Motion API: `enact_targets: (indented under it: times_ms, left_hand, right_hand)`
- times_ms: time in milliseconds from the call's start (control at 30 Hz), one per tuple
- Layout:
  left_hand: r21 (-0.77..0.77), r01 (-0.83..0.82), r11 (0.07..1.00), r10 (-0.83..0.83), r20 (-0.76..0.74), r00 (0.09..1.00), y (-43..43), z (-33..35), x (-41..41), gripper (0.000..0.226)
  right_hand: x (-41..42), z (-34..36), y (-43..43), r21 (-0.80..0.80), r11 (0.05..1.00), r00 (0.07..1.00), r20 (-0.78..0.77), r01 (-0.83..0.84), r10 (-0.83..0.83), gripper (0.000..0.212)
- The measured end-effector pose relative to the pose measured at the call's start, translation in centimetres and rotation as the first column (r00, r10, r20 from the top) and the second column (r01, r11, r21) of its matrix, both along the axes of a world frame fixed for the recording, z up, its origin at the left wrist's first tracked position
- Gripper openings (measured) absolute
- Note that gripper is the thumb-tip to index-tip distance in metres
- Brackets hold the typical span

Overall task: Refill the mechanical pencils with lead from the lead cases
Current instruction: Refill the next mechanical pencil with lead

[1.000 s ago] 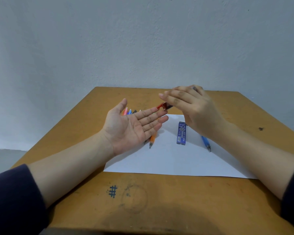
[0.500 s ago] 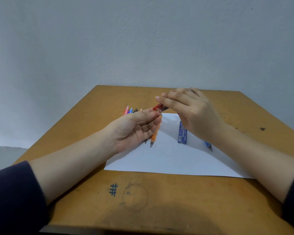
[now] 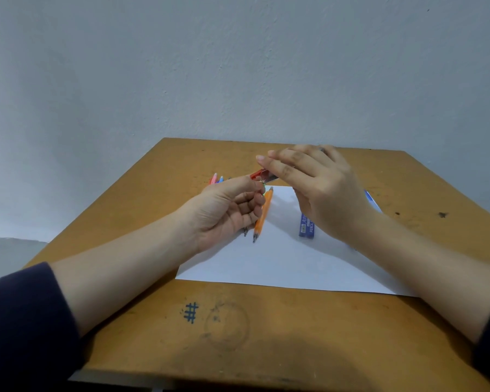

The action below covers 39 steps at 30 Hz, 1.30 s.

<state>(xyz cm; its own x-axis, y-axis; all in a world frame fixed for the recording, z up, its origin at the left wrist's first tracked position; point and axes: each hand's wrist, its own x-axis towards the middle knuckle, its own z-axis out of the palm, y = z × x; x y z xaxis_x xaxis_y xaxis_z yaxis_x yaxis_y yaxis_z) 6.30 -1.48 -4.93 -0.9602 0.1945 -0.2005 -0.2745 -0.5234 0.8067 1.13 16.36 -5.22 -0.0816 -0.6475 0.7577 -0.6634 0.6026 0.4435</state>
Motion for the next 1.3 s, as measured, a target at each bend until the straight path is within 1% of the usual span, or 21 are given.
enact_targets:
  times_ms: [100,167,300,433,567,633,833,1033,1233,1300]
  left_hand:
    - [-0.023,-0.025,0.999,0.025,-0.019,1.0,0.22,0.06,0.07,0.008]
    - [-0.035,-0.039,0.999,0.038,-0.035,0.999,0.17,-0.08,-0.01,0.023]
    - [-0.001,-0.067,0.998,0.067,-0.049,0.997,0.15,-0.06,-0.03,0.013]
    - [0.002,-0.067,0.998,0.067,-0.04,0.997,0.12,-0.13,-0.07,0.013]
    - [-0.007,-0.034,0.999,0.034,-0.043,0.998,0.1,-0.15,-0.01,0.034]
    - [-0.001,-0.037,0.999,0.037,-0.045,0.998,0.1,-0.18,-0.02,0.036]
    - [-0.013,-0.037,0.999,0.036,-0.057,0.998,-0.01,-0.24,0.06,0.027]
    - [-0.037,-0.043,0.998,0.039,-0.089,0.995,0.03,-0.22,0.18,0.028]
    - [-0.052,-0.063,0.997,0.056,-0.122,0.991,-0.01,-0.28,0.19,0.017]
    - [-0.057,-0.071,0.996,0.063,-0.133,0.989,-0.05,-0.28,0.19,0.018]
  right_hand:
    - [0.04,-0.06,-0.07,0.001,1.0,1.0,-0.007,0.003,-0.003,0.044]
    - [0.05,-0.08,-0.12,0.002,1.0,1.0,-0.01,0.007,-0.007,0.044]
    - [-0.1,-0.05,0.04,-0.003,1.0,0.999,-0.017,0.028,-0.028,0.043]
    - [-0.08,0.08,0.18,-0.01,0.999,0.999,-0.011,0.03,-0.031,0.043]
    - [0.01,0.03,0.05,-0.01,1.0,0.999,-0.012,0.029,-0.029,0.042]
    - [0.02,0.01,0.05,-0.01,1.0,1.0,-0.007,0.028,-0.028,0.041]
    - [-0.1,-0.06,0.01,-0.01,1.0,1.0,-0.014,0.026,-0.026,0.043]
    - [-0.13,-0.12,0.01,-0.006,1.0,0.999,-0.031,0.023,-0.023,0.044]
    - [-0.12,-0.21,-0.11,0.0,1.0,0.999,-0.031,0.019,-0.019,0.043]
    - [-0.06,-0.16,-0.11,-0.005,1.0,0.999,-0.029,0.016,-0.016,0.042]
